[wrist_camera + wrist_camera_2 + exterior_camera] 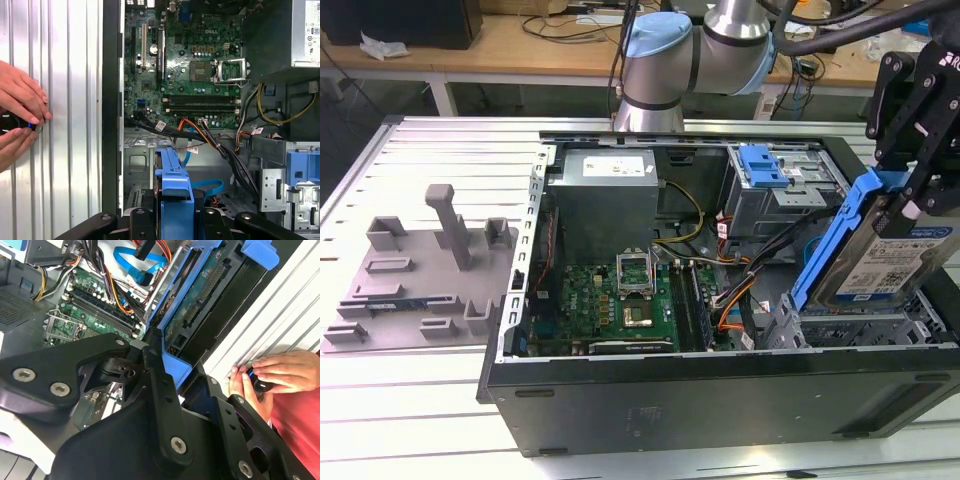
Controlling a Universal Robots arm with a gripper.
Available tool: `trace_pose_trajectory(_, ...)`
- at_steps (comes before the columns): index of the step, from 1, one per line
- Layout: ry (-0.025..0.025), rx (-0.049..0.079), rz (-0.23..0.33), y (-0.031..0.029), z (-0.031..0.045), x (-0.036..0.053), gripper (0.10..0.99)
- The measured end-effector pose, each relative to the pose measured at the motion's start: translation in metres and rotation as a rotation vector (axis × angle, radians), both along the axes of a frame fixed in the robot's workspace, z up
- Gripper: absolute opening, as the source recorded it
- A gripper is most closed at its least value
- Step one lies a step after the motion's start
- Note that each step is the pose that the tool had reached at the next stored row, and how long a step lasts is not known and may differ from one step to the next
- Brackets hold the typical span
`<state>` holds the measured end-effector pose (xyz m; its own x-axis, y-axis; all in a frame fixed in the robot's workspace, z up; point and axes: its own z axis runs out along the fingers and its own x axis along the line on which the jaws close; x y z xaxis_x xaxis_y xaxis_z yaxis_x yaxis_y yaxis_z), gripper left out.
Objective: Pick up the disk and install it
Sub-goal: 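Insert the disk into the insertion slot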
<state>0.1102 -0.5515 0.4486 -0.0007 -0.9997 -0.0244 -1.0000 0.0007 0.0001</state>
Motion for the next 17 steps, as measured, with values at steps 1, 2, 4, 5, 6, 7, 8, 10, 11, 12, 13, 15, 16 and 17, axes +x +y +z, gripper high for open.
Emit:
trace_pose_trajectory(1,0.0000,0.000,0.000,0.0000,-0.0062,0.0000,0.369)
trace_pose_trajectory(2,0.0000,0.000,0.000,0.0000,-0.0071,0.0000,0.369)
trace_pose_trajectory(4,0.0000,0.000,0.000,-0.0001,-0.0085,0.0000,0.369)
trace_pose_trajectory(5,0.0000,0.000,0.000,-0.0001,-0.0093,0.0000,0.369)
trace_pose_trajectory(6,0.0000,0.000,0.000,-0.0002,-0.0099,0.0000,0.369)
trace_pose_trajectory(7,0.0000,0.000,0.000,-0.0002,-0.0107,0.0000,0.369)
trace_pose_trajectory(8,0.0000,0.000,0.000,-0.0003,-0.0114,0.0000,0.369)
trace_pose_trajectory(10,0.0000,0.000,0.000,-0.0004,-0.0129,0.0000,0.369)
trace_pose_trajectory(11,0.0000,0.000,0.000,-0.0004,-0.0136,0.0000,0.369)
trace_pose_trajectory(12,0.0000,0.000,0.000,-0.0005,-0.0144,0.0000,0.369)
trace_pose_trajectory(13,0.0000,0.000,0.000,-0.0005,-0.0151,0.0000,0.369)
trace_pose_trajectory(15,0.0000,0.000,0.000,-0.0009,-0.0189,0.0000,0.369)
trace_pose_trajectory(16,0.0000,0.000,0.000,-0.0010,-0.0200,0.0000,0.369)
trace_pose_trajectory(17,0.0000,0.000,0.000,-0.0011,-0.0207,0.0000,0.369)
